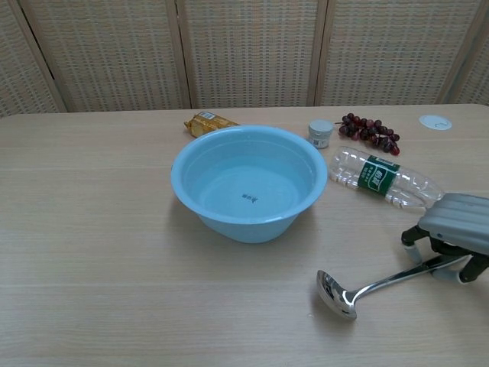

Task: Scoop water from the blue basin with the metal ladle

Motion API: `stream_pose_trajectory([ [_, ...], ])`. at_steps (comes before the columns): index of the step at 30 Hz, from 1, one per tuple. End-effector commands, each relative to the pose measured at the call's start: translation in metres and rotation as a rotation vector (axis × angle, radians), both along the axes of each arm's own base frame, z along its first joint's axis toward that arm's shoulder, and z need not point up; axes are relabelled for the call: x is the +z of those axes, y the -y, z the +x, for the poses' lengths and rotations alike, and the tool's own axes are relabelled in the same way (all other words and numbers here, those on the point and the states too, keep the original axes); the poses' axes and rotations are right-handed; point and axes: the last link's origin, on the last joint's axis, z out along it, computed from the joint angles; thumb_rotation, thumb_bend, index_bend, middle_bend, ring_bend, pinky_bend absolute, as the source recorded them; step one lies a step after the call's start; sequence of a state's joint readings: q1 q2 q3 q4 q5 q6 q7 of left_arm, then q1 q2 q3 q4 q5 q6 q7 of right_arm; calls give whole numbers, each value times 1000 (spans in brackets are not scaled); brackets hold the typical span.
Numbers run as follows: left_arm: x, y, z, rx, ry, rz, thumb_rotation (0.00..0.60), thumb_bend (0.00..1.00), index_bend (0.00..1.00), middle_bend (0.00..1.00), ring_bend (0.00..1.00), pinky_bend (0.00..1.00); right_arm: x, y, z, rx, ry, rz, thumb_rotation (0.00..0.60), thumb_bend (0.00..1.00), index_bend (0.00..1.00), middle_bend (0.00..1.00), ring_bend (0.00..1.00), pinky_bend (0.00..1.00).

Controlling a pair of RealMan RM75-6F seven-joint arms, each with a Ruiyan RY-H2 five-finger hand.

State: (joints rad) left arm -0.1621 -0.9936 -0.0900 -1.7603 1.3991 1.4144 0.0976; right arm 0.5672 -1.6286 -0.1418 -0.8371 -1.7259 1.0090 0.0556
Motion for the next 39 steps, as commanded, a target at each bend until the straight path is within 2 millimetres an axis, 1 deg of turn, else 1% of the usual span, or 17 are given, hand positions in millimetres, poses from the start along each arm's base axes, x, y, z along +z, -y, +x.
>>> stream_pose_trajectory([
  [1,0,0,0,0,0,0,600,0,0,0,0,0,1,2,1,-7,-5,5,600,316,477,967,929,1000],
  [5,0,0,0,0,0,-1,600,0,0,0,0,0,0,2,3,-13,-2,13,600,317,480,967,929,1000],
  [8,0,0,0,1,1,-1,600,0,0,0,0,0,0,2,3,-17,11,14,600,327,549,967,929,1000],
  [9,0,0,0,1,2,-2,600,0,0,0,0,0,0,2,3,-20,19,14,600,336,592,967,929,1000],
  [11,1,0,-1,1,3,-2,600,0,0,0,0,0,0,1,3,-29,35,13,600,380,648,967,929,1000],
  [13,1,0,-1,1,4,-2,600,0,0,0,0,0,1,1,1,-36,47,11,600,463,689,967,929,1000],
  [18,1,0,-1,1,6,-4,600,0,0,0,0,0,9,0,-1,-41,65,0,600,626,752,970,930,1000],
  [20,1,0,-1,1,6,-4,600,0,0,0,0,0,15,-1,-2,-47,78,-7,600,674,767,975,934,1000],
  [25,2,0,-1,-1,9,-4,600,0,0,0,0,0,31,-5,-4,-70,108,-22,600,722,792,984,946,1000],
  [33,3,2,0,-8,13,-4,600,0,0,0,0,0,53,-12,-7,-115,140,-36,600,764,810,988,950,1000],
  [39,4,3,0,-12,20,-1,600,0,0,0,0,0,82,-19,-9,-152,207,-57,600,787,818,989,950,1000],
])
